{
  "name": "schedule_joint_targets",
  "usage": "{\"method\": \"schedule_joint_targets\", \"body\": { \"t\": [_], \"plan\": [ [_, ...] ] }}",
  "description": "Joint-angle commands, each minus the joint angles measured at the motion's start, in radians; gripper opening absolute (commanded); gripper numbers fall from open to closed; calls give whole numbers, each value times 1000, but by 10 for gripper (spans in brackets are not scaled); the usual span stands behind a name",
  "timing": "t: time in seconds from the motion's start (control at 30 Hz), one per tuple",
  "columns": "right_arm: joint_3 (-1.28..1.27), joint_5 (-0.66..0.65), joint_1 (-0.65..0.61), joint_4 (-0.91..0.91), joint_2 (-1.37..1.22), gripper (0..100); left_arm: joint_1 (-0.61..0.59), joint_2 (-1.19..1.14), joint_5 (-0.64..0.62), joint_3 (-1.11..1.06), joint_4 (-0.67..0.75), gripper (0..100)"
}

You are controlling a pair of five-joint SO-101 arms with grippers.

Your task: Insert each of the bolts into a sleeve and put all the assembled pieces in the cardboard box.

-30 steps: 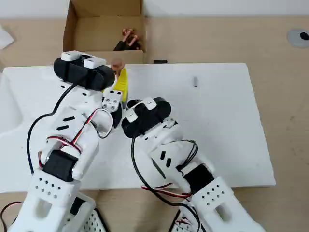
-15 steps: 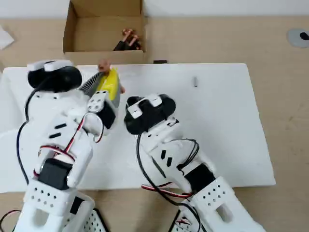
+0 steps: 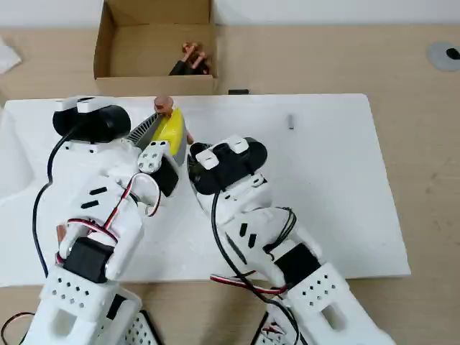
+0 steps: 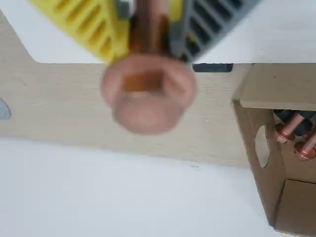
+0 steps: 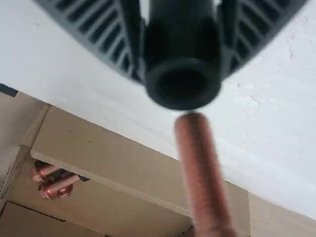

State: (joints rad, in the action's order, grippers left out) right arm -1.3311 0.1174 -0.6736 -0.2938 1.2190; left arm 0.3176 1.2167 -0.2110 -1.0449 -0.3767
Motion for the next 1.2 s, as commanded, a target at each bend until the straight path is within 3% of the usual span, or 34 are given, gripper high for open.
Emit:
{"method": "schedule_joint_targets", "body": {
  "t": [0.0,0.37,0.87,1.17],
  "plan": [
    [27,12,-16,28,27,10,11,16,-3,15,31,5],
    [19,12,-16,23,27,10,60,12,-2,135,-101,6],
    [-12,12,-16,28,25,10,78,-76,48,262,-112,6],
    [-10,9,-15,28,27,10,132,-77,110,311,-293,6]
  ]
}}
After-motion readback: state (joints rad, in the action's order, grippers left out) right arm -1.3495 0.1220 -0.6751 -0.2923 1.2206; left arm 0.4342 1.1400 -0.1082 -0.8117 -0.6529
